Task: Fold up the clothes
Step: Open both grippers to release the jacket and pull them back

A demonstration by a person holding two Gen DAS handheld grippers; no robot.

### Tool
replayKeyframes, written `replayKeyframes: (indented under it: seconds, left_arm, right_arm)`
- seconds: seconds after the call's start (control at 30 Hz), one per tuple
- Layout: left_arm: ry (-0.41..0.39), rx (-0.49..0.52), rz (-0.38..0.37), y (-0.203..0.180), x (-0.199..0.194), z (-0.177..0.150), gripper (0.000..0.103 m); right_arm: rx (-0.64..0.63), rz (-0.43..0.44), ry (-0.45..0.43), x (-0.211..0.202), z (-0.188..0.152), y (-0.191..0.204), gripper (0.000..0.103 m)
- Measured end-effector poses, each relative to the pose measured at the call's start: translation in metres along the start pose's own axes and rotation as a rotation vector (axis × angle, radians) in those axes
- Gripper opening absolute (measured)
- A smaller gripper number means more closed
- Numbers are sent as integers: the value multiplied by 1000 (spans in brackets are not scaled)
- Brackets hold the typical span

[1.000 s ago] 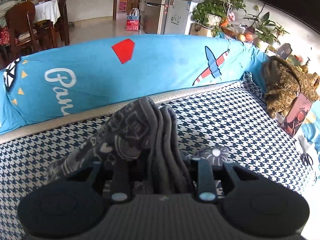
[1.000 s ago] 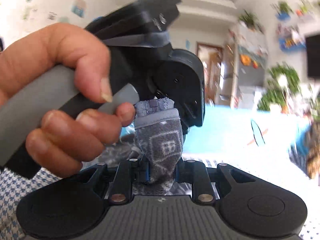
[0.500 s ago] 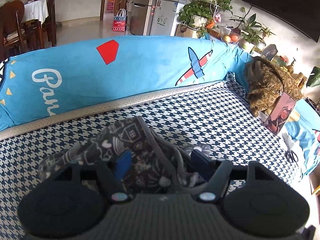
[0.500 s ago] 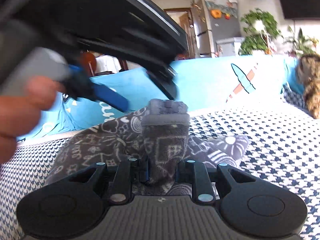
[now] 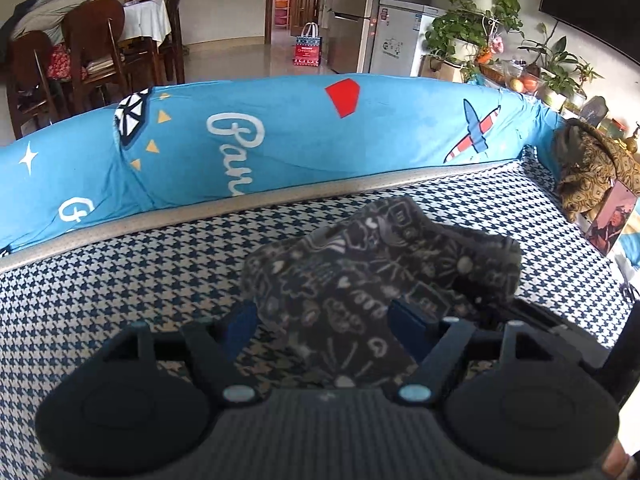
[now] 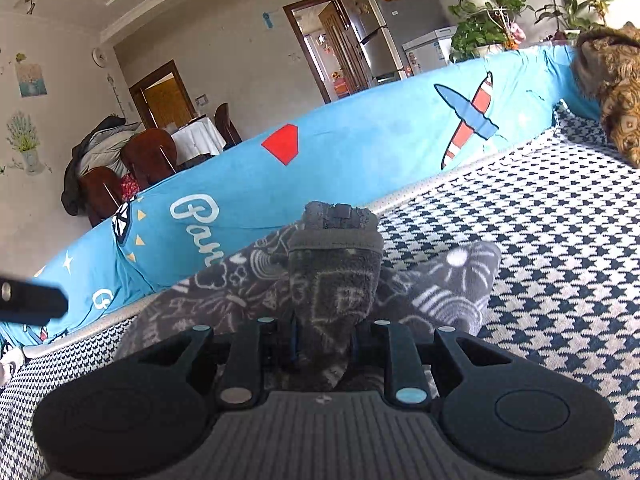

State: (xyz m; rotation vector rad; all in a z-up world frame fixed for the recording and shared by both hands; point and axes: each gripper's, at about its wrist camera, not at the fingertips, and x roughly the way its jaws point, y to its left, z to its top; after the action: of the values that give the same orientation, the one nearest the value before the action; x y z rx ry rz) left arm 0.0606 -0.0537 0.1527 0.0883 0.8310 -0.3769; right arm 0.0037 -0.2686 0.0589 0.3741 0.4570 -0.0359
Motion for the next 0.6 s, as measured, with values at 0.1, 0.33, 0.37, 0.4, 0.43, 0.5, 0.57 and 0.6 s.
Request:
replayKeyframes:
  seconds: [0.1, 0.33, 0.37, 0.4, 0.43, 0.5, 0.57, 0.6]
  left_arm:
    - [3, -24, 8, 15, 8, -11, 75]
    - [-2, -72, -13, 24, 43, -35, 75]
    - [-7, -65, -13, 20, 48, -40, 76]
    - [-13, -56, -11, 17, 52, -43, 77]
    - [-20, -47, -8, 15, 56, -46, 78]
    - [-30, -31, -7, 11, 63, -51, 79]
    - [-28, -40, -12, 12, 68, -50, 80]
    - [-24, -53, -21, 13, 70, -49, 81]
  right_arm:
    - [-27, 4, -11, 2, 16, -4, 22]
    - [-263, 74, -32, 0, 33, -1, 22]
    - [-300, 80, -25, 4, 33, -3, 22]
    - [-315, 87, -3, 9, 32, -8, 22]
    - [-308, 89, 28, 15, 30, -13, 22]
    - [-255, 79, 93, 26, 26, -21, 23]
    - [-211, 65, 149, 37, 23, -28, 28]
    - [-219, 48, 152, 38, 23, -29, 35]
